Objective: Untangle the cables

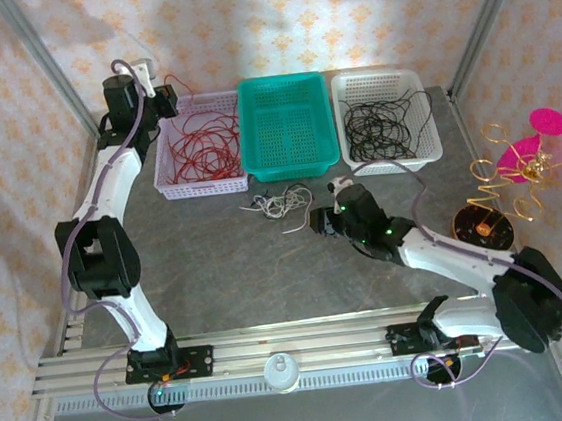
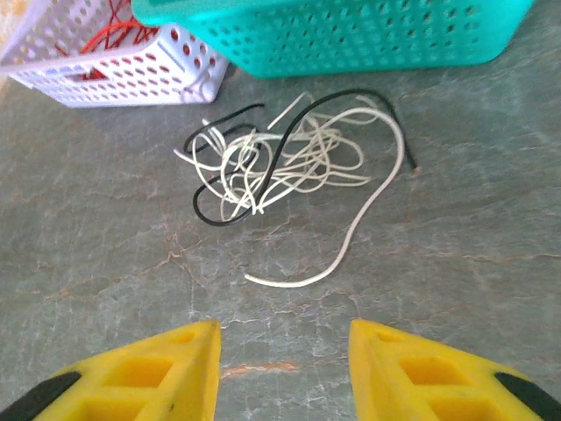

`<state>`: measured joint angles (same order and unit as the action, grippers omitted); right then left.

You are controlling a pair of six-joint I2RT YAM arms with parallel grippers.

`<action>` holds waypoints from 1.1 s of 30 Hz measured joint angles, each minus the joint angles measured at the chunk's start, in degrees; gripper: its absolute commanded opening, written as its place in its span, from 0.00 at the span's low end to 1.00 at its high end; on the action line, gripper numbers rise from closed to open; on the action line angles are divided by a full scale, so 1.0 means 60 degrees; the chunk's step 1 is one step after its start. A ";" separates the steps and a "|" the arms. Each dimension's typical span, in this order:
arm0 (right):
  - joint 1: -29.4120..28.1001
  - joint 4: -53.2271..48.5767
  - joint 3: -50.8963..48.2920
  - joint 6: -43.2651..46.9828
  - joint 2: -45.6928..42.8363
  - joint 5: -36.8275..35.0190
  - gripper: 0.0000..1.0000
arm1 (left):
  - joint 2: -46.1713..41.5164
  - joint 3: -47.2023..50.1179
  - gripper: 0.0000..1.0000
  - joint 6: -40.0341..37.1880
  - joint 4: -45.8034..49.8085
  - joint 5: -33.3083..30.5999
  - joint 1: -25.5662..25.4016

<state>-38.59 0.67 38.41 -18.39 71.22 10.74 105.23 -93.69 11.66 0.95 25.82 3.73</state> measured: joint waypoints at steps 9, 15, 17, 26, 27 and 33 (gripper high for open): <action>0.0000 0.0404 0.1891 0.0412 0.2783 0.0576 0.49 | 0.0739 0.0069 0.29 0.0590 0.0168 -0.1158 0.0004; 0.0000 0.0820 0.3147 0.0685 0.4277 0.0510 0.52 | 0.1446 -0.0168 0.46 0.0929 0.0597 -0.1173 0.0000; 0.0000 0.0823 0.3504 0.0681 0.4765 0.0313 0.53 | 0.1610 -0.0168 0.50 0.1075 0.0991 -0.1231 0.0000; -0.0157 0.0597 0.3810 0.0397 0.5923 -0.0994 0.51 | 0.1308 -0.0168 0.61 0.1151 0.2193 -0.1672 0.0000; -0.0204 0.0565 0.3734 0.0375 0.5923 -0.1107 0.50 | 0.1246 -0.0171 0.61 0.1147 0.2320 -0.1694 0.0000; -0.0459 0.0645 0.2426 0.0025 0.5413 -0.1741 0.48 | 0.0801 -0.0248 0.61 0.1133 0.2718 -0.1698 0.0000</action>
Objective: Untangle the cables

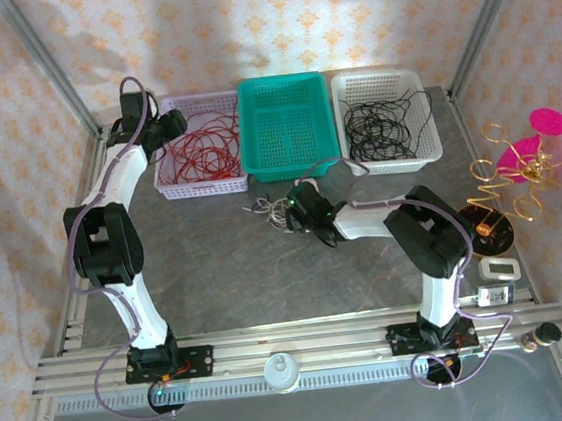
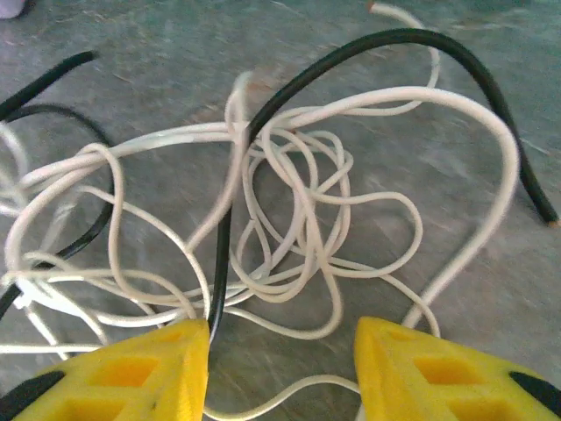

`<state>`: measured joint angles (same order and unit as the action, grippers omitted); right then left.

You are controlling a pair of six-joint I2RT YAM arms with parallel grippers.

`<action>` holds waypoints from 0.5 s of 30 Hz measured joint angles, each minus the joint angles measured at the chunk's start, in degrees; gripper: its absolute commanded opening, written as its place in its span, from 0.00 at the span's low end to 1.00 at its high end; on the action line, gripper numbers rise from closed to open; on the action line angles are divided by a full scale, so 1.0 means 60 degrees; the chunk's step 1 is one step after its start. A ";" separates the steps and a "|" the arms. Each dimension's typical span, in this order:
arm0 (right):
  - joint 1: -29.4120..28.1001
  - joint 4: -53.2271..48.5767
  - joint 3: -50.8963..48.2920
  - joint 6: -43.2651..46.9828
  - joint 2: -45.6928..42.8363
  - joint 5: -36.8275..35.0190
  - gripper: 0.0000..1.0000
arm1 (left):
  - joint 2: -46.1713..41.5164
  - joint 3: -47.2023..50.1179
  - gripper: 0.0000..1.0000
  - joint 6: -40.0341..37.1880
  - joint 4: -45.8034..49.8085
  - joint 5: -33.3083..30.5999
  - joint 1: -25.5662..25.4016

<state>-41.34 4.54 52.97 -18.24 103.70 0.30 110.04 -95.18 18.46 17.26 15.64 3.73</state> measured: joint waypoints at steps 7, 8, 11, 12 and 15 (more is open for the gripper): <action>0.0004 -0.0900 -0.2277 -0.0718 -0.2346 -0.0164 0.46 | -0.0277 -0.0448 0.63 -0.0087 0.0106 -0.0084 -0.0036; 0.0004 -0.1078 -0.2444 -0.0783 -0.2605 -0.0153 0.46 | -0.0361 -0.0448 0.64 -0.0102 0.0135 -0.0138 -0.0044; 0.0004 -0.1668 -0.2750 -0.0962 -0.3461 -0.0127 0.46 | -0.0794 -0.0444 0.68 -0.0262 0.0251 -0.0193 -0.0091; 0.0004 -0.1894 -0.2765 -0.1002 -0.3763 -0.0124 0.46 | -0.0954 -0.0444 0.69 -0.0328 0.0255 -0.0186 -0.0106; 0.0004 -0.2393 -0.2659 -0.1035 -0.4455 -0.0127 0.47 | -0.1362 -0.0481 0.69 -0.0455 0.0331 -0.0058 -0.0109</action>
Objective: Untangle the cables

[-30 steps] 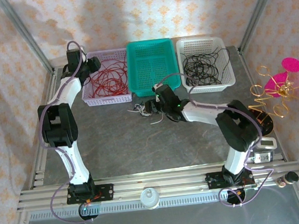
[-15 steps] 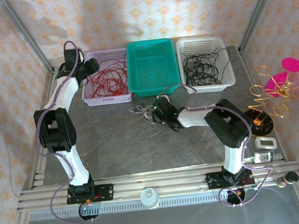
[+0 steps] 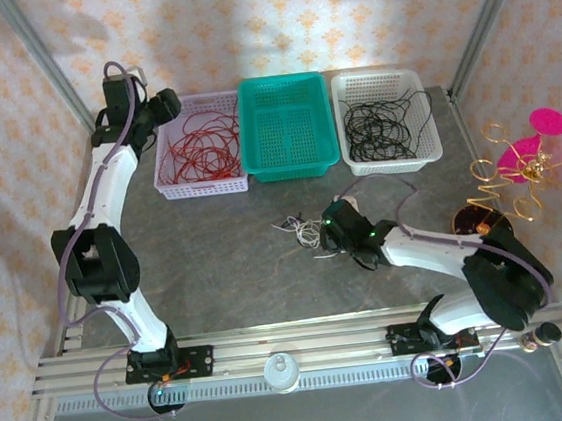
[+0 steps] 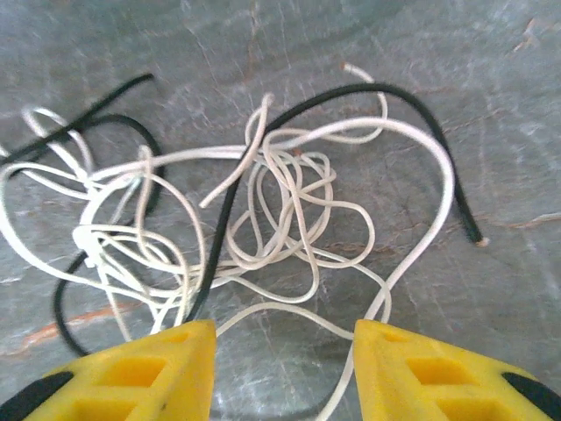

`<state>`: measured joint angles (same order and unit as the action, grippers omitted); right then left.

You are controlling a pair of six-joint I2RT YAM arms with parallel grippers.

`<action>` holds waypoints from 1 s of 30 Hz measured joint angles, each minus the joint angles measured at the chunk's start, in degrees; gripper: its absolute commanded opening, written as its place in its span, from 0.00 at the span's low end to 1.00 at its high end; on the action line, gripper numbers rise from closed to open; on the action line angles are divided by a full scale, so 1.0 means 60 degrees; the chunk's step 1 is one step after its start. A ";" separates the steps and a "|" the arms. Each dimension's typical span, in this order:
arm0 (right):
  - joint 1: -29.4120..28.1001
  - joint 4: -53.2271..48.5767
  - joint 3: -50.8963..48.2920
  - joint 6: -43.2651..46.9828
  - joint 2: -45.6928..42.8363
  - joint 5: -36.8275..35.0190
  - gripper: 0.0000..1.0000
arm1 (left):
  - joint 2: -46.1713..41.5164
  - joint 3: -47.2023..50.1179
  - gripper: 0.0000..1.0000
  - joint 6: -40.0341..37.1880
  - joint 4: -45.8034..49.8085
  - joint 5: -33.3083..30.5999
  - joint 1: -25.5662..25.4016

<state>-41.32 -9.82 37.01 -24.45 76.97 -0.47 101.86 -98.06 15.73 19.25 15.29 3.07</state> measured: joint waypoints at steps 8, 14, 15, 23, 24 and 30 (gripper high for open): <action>0.0000 -0.0219 0.1275 0.0040 0.0080 0.0539 0.47 | -0.0233 -0.0146 0.71 -0.0397 0.0492 0.0127 0.0004; 0.0000 0.0390 0.2572 0.0142 0.2091 0.1118 0.46 | -0.0688 0.0142 0.69 -0.0608 0.0776 0.0200 0.0000; 0.0000 0.0386 0.2809 0.0215 0.2459 0.1147 0.46 | -0.0925 0.0379 0.69 -0.0616 0.0772 0.0244 -0.0007; 0.0000 0.0390 0.3417 0.0514 0.3934 0.1446 0.43 | -0.3490 0.3395 0.66 -0.0528 0.0692 0.0532 -0.0903; 0.0000 0.0386 0.3322 0.0510 0.3905 0.1497 0.43 | -0.3756 0.3810 0.65 -0.0514 0.0681 0.0579 -0.1202; 0.0000 -0.0182 0.2936 0.0335 0.3246 0.1909 0.45 | -0.4779 0.6419 0.63 -0.0164 -0.0189 0.1311 -0.2860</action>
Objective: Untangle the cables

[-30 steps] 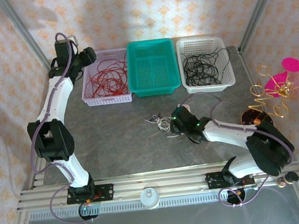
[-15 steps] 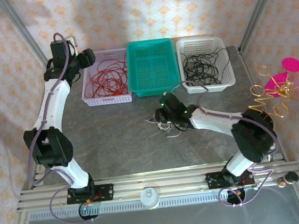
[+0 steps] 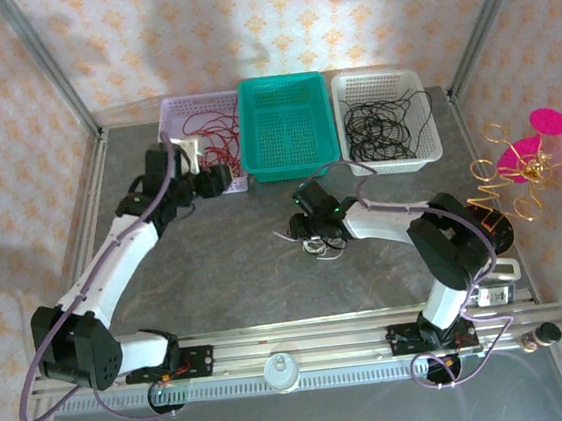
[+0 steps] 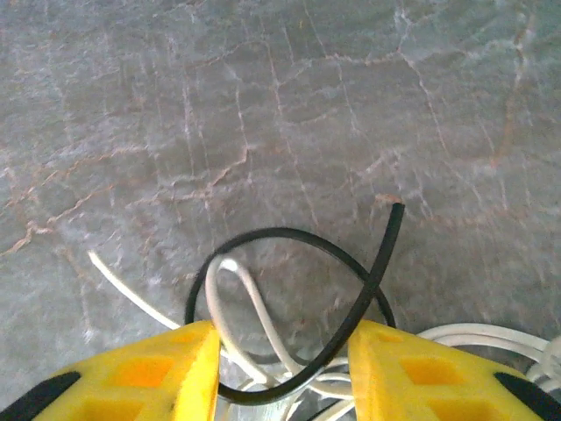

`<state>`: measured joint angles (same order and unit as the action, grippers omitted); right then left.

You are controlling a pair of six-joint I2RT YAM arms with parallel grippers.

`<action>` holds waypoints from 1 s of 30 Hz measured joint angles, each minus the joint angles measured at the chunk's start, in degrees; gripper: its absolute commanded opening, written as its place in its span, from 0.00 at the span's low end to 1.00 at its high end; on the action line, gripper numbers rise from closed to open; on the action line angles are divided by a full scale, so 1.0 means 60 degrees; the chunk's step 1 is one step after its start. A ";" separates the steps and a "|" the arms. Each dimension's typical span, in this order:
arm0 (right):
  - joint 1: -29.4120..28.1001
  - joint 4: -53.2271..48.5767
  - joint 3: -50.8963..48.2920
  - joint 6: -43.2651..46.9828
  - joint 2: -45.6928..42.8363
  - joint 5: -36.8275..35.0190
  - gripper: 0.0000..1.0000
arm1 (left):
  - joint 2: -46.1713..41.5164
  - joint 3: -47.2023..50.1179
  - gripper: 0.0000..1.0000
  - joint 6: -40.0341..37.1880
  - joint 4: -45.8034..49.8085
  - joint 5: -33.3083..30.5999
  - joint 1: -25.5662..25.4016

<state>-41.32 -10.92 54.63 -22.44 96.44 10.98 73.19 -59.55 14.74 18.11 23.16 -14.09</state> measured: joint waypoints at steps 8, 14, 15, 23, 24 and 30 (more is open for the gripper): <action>0.0678 -0.2157 0.0747 -0.0342 -0.2131 -0.0554 0.42 | -0.0004 0.1421 0.60 0.0062 -0.1759 0.0994 -0.1421; 0.2550 -0.3512 -0.0204 -0.0295 -0.3013 -0.0761 0.29 | 0.0860 0.1333 0.53 -0.0062 -0.2878 0.1566 -0.2455; 0.2765 -0.3676 -0.0419 -0.0317 -0.3027 -0.0761 0.27 | 0.1078 0.1286 0.52 -0.0109 -0.2980 0.1617 -0.2626; 0.3089 -0.3348 -0.1282 -0.0882 -0.2433 0.0113 0.21 | 0.1858 0.1177 0.51 -0.0189 -0.3355 0.1854 -0.3140; 0.3089 -0.3177 -0.1348 -0.0980 -0.2317 0.0219 0.21 | 0.1858 0.1158 0.51 -0.0189 -0.3362 0.1854 -0.3140; 0.2911 -0.2481 -0.1417 -0.1370 -0.1770 0.0426 0.27 | 0.1858 0.1089 0.51 -0.0197 -0.3417 0.1851 -0.3140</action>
<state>-23.86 -25.80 46.13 -30.65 85.82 13.54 84.33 -53.01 13.56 -2.39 34.26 -32.93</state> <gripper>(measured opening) 0.249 0.507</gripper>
